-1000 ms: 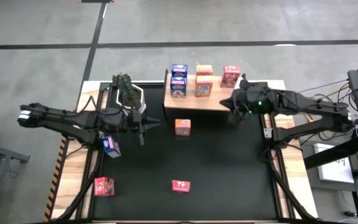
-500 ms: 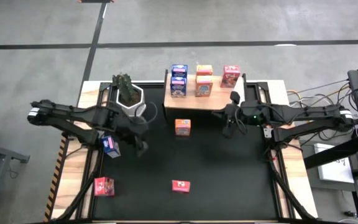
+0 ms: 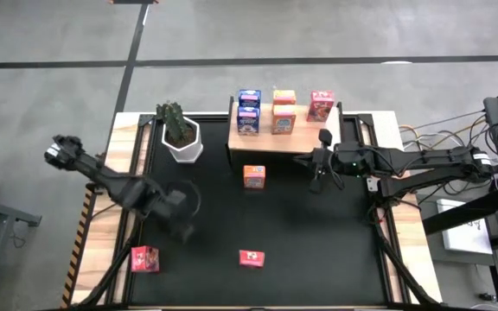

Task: Stack cereal on shelf
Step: Put the left red cereal box on the shelf

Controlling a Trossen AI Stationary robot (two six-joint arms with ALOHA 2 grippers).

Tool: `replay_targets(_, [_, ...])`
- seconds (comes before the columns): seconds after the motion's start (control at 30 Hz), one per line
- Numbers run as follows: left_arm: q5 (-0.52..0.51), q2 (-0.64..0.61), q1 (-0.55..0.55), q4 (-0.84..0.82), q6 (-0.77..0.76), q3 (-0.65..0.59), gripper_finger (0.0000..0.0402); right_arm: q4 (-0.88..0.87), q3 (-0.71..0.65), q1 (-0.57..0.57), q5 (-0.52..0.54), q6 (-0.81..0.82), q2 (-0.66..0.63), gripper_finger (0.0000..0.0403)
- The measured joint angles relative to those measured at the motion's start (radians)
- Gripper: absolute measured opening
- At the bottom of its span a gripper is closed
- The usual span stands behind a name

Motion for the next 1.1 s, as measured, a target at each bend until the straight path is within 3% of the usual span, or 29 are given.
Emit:
replay_targets(0.17, [0.0, 0.0, -0.151, -0.034, -0.271, -0.012, 0.0188, -0.001, 0.0, 0.0, 0.0, -0.023, 0.002, 0.0009])
replay_targets(0.37, [0.026, 0.0, -0.293, -0.048, -0.481, -0.012, 0.0251, -0.001, 0.0, 0.0, 0.0, -0.038, 0.001, 0.0009])
replay_targets(0.73, [0.05, 0.01, -0.465, -0.115, -0.769, -0.012, 0.0258, 0.004, 0.0, 0.0, -0.001, -0.04, 0.002, 0.0009])
replay_targets(1.1, [0.048, 0.107, -0.494, -0.122, -0.788, -0.012, 0.0259, 0.004, 0.0, 0.0, -0.048, -0.039, 0.002, 0.0009])
